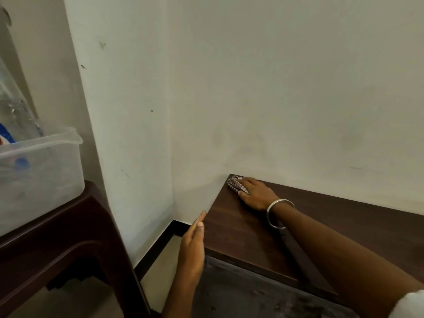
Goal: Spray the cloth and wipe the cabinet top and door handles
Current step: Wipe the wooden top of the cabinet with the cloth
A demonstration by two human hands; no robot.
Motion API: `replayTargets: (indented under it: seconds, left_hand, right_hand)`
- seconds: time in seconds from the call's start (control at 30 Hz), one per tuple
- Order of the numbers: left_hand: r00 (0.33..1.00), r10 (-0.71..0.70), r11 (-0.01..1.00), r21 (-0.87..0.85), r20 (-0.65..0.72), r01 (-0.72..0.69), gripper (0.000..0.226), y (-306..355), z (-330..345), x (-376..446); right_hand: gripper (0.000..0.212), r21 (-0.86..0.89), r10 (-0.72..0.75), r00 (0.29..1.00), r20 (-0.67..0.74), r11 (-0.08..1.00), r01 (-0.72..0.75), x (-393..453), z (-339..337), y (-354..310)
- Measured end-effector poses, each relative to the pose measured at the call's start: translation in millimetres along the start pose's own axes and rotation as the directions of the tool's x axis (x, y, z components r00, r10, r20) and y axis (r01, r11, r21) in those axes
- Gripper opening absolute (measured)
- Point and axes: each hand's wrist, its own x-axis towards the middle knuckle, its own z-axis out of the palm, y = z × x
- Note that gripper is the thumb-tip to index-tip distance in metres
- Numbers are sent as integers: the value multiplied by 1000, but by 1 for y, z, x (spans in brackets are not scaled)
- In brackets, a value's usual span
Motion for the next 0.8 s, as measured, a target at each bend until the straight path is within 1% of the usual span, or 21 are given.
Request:
replayTargets:
  seconds: [0.13,0.23,0.4,0.57,0.67,0.8]
  left_hand:
    - [1000,4,1000,17,8,-4,38,-2,-1,2]
    - [1000,-3,1000,24,24,3,38,-4,-2,5]
    - [999,-18,999,32,31,17,39,-3,-3,5]
    - [1000,-14,991,134,-5,14,38,0,-4,3]
    - [997,-52,985,160,-57,60,39,9,-1,-3]
    - [991,-86,972,209,-102,106,46,21,3,-15]
  right_hand:
    - [56,26,171,980,-102,985,-169,-18,-11,47]
    - [55,26,291,948,-132,957,-290,-49,-23,89]
    - [55,-1,444,883,-149,893,-449,-121,-39,151]
    - [55,23,587,787,-189,804,-594,-205,-53,193]
    - [54,48,653,730,-204,751,-658,-254,-60,212]
    - [54,92,721,652,-234,685,-723,-312,-63,223]
